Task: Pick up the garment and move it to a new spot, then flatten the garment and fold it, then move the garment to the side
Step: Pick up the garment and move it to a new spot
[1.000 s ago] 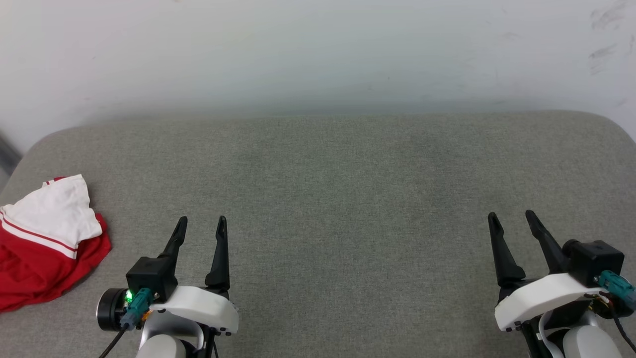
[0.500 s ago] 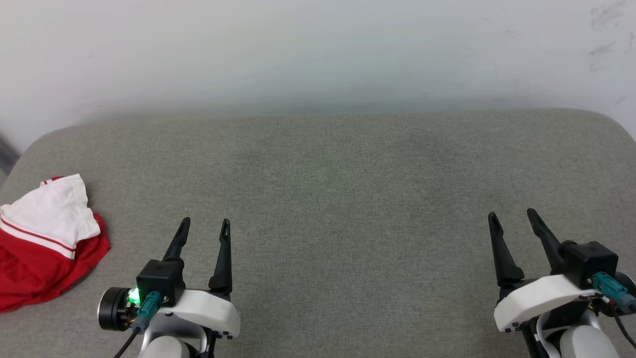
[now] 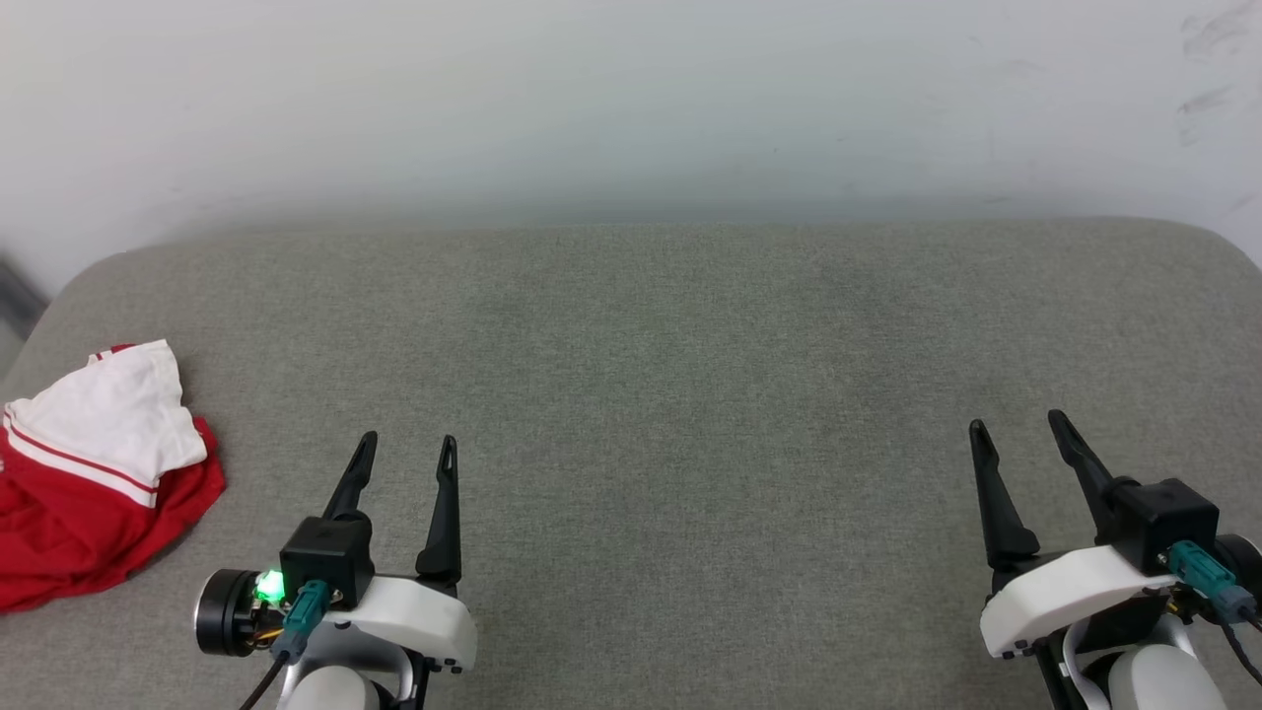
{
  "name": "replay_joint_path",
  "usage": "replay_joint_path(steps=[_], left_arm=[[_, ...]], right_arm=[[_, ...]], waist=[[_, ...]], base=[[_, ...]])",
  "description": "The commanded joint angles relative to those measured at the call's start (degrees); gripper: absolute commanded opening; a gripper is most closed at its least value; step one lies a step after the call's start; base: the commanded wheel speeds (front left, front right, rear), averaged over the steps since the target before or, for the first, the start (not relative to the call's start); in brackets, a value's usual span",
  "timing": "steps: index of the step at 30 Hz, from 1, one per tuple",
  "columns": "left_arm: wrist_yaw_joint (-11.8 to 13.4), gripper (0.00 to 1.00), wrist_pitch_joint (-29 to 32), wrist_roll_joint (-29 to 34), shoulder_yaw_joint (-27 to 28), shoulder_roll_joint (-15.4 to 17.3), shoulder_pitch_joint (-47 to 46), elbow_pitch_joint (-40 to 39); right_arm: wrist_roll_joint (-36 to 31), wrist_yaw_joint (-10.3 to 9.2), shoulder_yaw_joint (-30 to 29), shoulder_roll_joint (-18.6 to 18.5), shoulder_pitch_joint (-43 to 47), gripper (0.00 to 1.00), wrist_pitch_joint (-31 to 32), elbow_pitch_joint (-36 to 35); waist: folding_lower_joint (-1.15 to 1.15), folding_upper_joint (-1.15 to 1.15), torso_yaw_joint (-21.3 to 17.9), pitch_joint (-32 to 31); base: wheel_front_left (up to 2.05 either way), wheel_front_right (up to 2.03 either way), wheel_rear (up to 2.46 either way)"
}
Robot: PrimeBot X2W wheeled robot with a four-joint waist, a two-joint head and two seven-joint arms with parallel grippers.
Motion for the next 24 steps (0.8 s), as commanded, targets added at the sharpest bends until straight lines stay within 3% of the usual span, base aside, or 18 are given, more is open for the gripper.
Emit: replay_joint_path(steps=[1,12,24], left_arm=[[-0.28,1.00,-0.29,-0.11,0.25,-0.30,-0.40,0.22],[-0.17,1.00,-0.29,-0.75,1.47,-0.78,-0.49,1.03],[0.32,1.00,-0.23,-0.90,4.89,-0.94,-0.48,-0.37]], right_arm=[[0.27,-0.02,-0.14,0.22,-0.52,1.00,-0.06,-0.19],[0.35,-0.02,0.00,0.51,-0.05,1.00,-0.08,-1.62],[0.66,-0.03,4.69,-0.37,0.21,1.00,1.42,-5.83]], waist=[[0.00,0.00,0.25,-0.02],[0.00,0.00,5.01,0.08],[0.00,0.00,17.36,1.33]], base=[[0.00,0.00,0.00],[0.00,0.00,0.00],[0.00,0.00,0.00]])
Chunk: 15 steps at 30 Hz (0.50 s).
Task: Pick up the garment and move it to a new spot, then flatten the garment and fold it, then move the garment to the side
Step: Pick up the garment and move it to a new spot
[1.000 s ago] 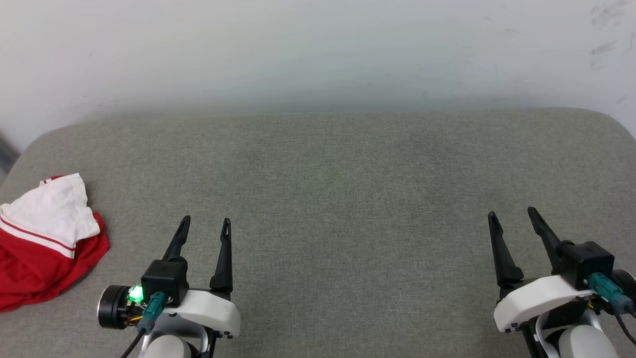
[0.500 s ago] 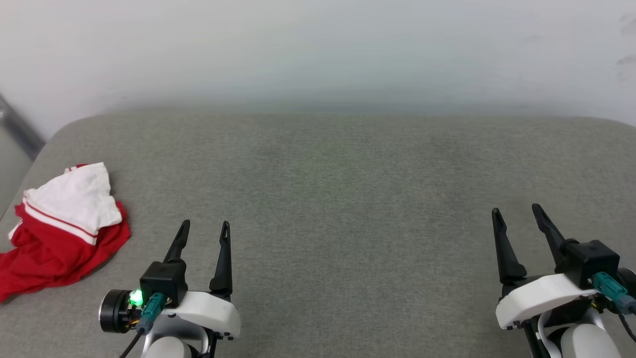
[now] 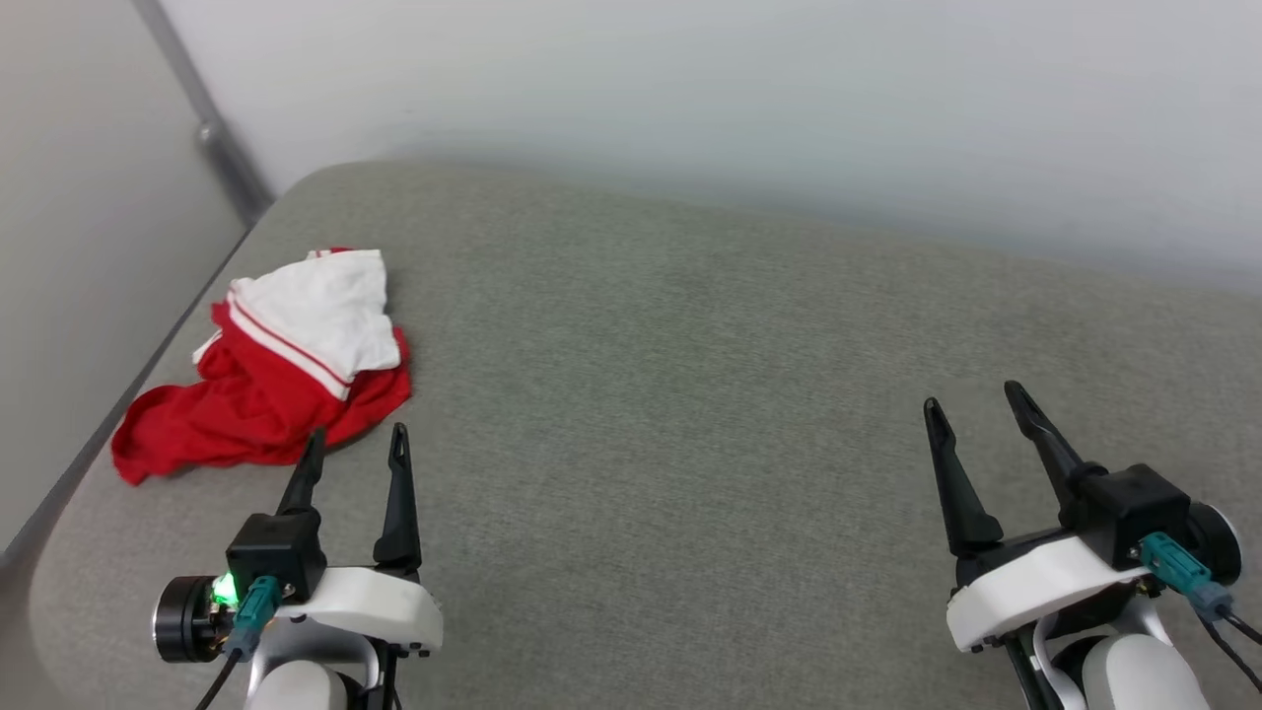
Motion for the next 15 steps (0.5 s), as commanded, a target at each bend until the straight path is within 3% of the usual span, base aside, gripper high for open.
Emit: replay_joint_path(steps=[1,15], left_arm=[[0.36,1.00,-0.16,-0.22,0.61,-0.05,0.04,-0.49],[0.55,1.00,-0.16,-0.19,3.10,-0.42,2.09,-1.94]], right_arm=[[0.32,-0.04,0.67,-0.35,0.08,1.00,0.36,-0.74],[1.11,-0.04,4.04,-1.01,0.29,1.00,2.16,-2.98]], waist=[[0.00,0.00,4.24,0.35],[0.00,0.00,14.33,0.41]], base=[[0.00,0.00,0.00],[0.00,0.00,0.00]])
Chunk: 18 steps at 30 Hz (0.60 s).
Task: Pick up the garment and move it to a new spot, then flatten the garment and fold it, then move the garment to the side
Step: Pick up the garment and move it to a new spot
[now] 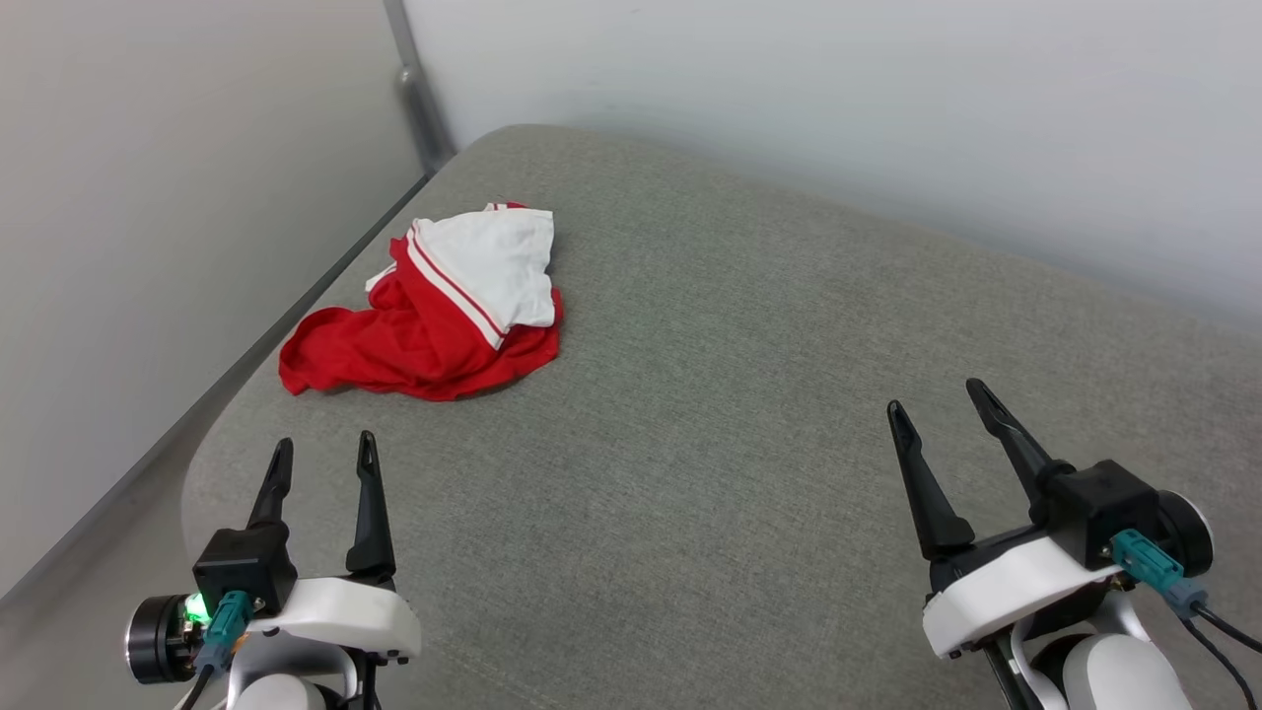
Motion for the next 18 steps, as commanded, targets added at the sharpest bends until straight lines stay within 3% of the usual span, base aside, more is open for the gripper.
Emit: replay_joint_path(steps=[1,9,18], left_arm=[[-0.02,1.00,-0.16,0.32,0.10,-0.11,0.65,-0.28],[-0.57,1.00,-0.16,0.56,1.23,-0.15,-0.17,-0.55],[-0.71,1.00,-0.16,-1.52,1.54,-0.25,-6.07,1.23]], right_arm=[[-0.06,-0.04,0.13,-0.29,0.49,1.00,0.13,-0.30],[-0.02,-0.04,0.16,-0.63,0.50,1.00,0.45,-0.76],[-0.15,-0.04,0.22,-1.65,-1.33,1.00,1.47,-2.35]], waist=[[0.00,0.00,1.54,-0.32],[0.00,0.00,1.68,-0.14],[0.00,0.00,-1.55,3.70]], base=[[0.00,0.00,0.00],[0.00,0.00,0.00],[0.00,0.00,0.00]])
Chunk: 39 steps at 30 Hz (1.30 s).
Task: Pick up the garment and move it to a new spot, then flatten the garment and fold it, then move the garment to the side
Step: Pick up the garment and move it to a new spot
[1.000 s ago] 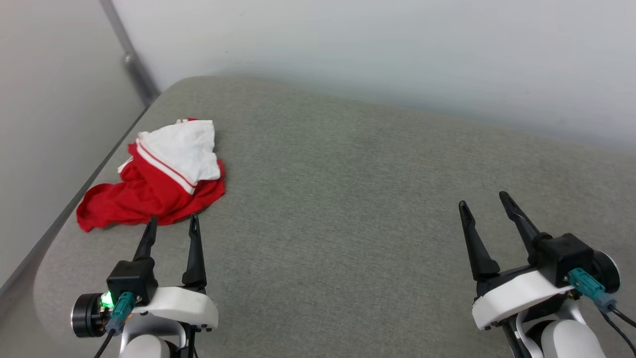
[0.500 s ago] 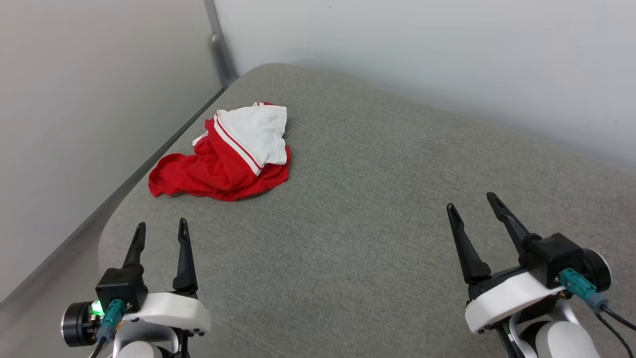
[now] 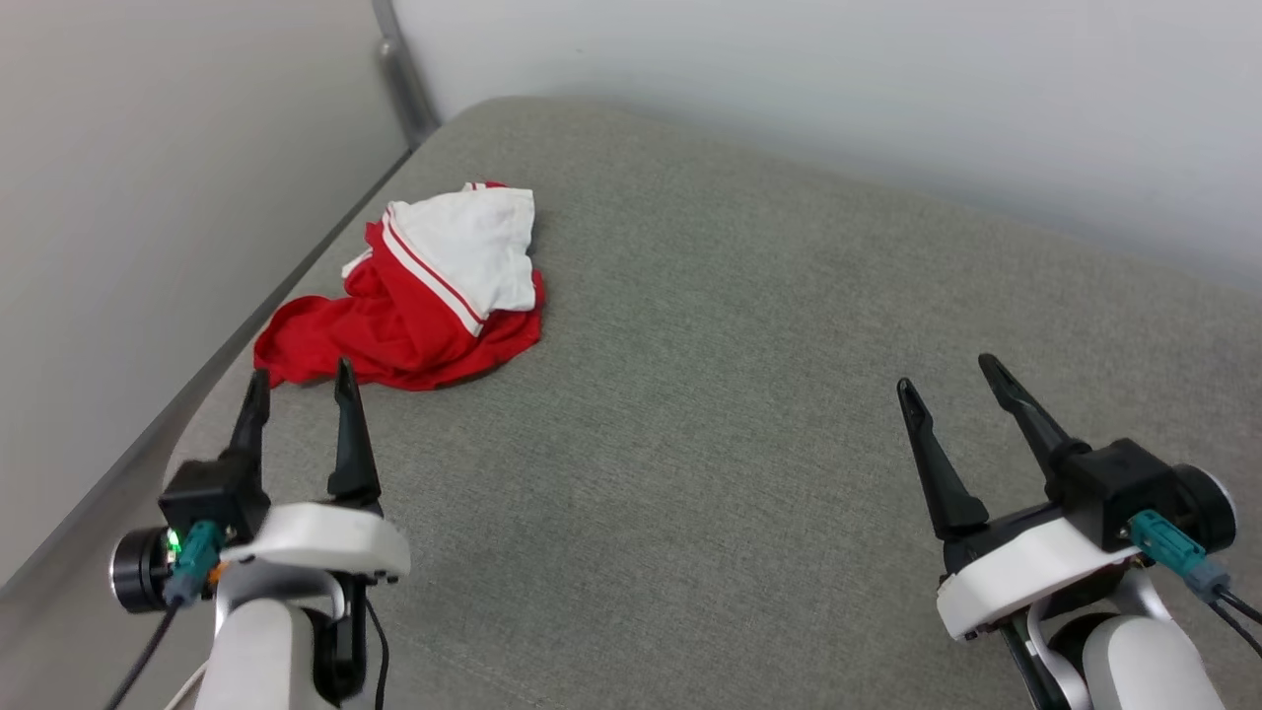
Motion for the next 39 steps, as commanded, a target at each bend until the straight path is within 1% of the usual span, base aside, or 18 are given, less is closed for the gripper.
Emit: replay_joint_path(steps=[1,3,6,9,11,12,15,18,20,22,25,29,32,33,35,36,37,39], left_arm=[[-0.32,1.00,-0.16,-0.72,0.24,-0.12,-2.31,0.52],[-0.59,1.00,-0.16,-1.27,0.26,-0.07,-5.68,1.93],[-1.85,1.00,0.69,-3.13,0.69,0.65,-11.81,4.82],[-2.72,1.00,2.79,-4.57,1.15,2.43,-19.40,7.14],[-3.05,1.00,5.24,-5.64,1.55,3.51,-23.52,9.01],[-3.18,1.00,6.82,-5.95,1.80,4.65,-25.89,9.84],[-3.58,1.00,13.83,-6.94,2.17,7.70,-31.77,13.35],[-2.96,1.00,23.18,-7.63,3.06,11.44,-36.24,16.89],[-2.63,1.00,29.48,-7.76,3.23,13.62,-37.97,19.43],[-2.88,1.00,35.56,-8.47,3.56,15.52,-39.10,21.66],[-2.56,1.00,42.52,-9.81,4.67,18.00,-39.87,24.23],[-0.34,1.00,50.19,-11.60,6.27,18.74,-38.84,27.43],[-0.77,1.00,55.29,-13.33,6.42,17.30,-36.70,29.07],[-0.40,1.00,56.43,-13.91,6.60,16.80,-36.06,29.35],[-0.51,1.00,58.74,-14.64,6.38,15.83,-34.75,29.51],[-0.69,0.59,59.04,-14.87,6.29,15.44,-34.34,29.09],[-0.69,0.00,58.85,-14.88,6.11,15.28,-34.01,28.56],[-0.21,0.00,57.69,-14.49,5.99,15.48,-33.61,27.46]], right_arm=[[-0.25,-0.04,0.04,-0.67,-1.12,1.00,0.39,-0.68],[-0.18,-0.04,0.04,-1.33,-1.98,1.00,0.80,-1.45],[-0.31,-0.04,-0.36,-2.51,-3.29,1.00,1.65,-3.06],[-0.37,-0.04,-1.31,-3.83,-4.76,1.00,2.36,-4.90],[-0.26,-0.04,-1.91,-4.62,-5.69,1.00,2.59,-6.08],[-0.15,-0.04,-2.19,-4.94,-6.21,1.00,2.64,-6.69],[0.26,-0.04,-2.88,-5.93,-7.95,1.00,2.61,-8.10],[0.58,-0.04,-3.11,-6.34,-9.57,1.00,2.52,-9.69],[0.63,-0.04,-3.08,-6.54,-10.56,1.00,2.14,-10.21],[0.76,-0.04,-2.93,-6.45,-11.42,1.00,1.80,-10.68],[0.98,-0.04,-2.55,-6.11,-12.38,1.00,1.34,-11.17],[1.06,-0.04,-2.02,-5.87,-13.16,1.00,0.69,-11.25],[1.17,-0.04,-1.94,-5.94,-13.61,1.00,0.45,-11.03],[1.20,-0.04,-1.93,-5.99,-13.71,1.00,0.47,-10.97],[1.24,-0.04,-1.94,-6.19,-13.96,1.00,0.66,-10.86],[1.24,-0.04,-1.93,-6.29,-14.10,1.00,0.74,-10.89],[1.18,-0.04,-1.92,-6.34,-14.27,1.00,0.70,-10.90],[1.22,-0.04,-1.81,-6.41,-14.44,1.00,0.68,-10.77]], waist=[[0.00,0.00,-1.93,2.36],[0.00,0.00,-3.32,4.33],[0.00,0.00,-5.51,8.02],[0.00,0.00,-7.33,12.18],[0.00,0.00,-8.57,14.91],[0.00,0.00,-9.21,16.37],[0.00,0.00,-10.98,20.31],[0.00,0.00,-12.71,24.19],[0.00,0.00,-13.71,26.25],[0.00,0.00,-14.57,28.05],[0.00,0.00,-15.48,30.18],[0.00,0.00,-16.25,32.04],[0.00,0.00,-16.29,32.71],[0.00,0.00,-16.29,32.83],[0.00,0.00,-16.25,32.87],[0.00,0.00,-16.18,32.78],[0.00,0.00,-16.11,32.54],[0.00,0.00,-16.02,31.80]], base=[[0.00,0.00,0.00],[0.00,0.00,0.00],[0.00,0.00,0.00],[0.00,0.00,0.00],[0.00,0.00,0.00],[0.00,0.00,0.00],[0.00,0.00,0.00],[0.00,0.00,0.00],[0.00,0.00,0.00],[0.00,0.00,0.00],[0.00,0.00,0.00],[0.00,0.00,0.00],[0.00,0.00,0.00],[0.00,0.00,0.00],[0.00,0.00,0.00],[0.00,0.00,0.00],[0.00,0.00,0.00],[0.00,0.00,0.00]])
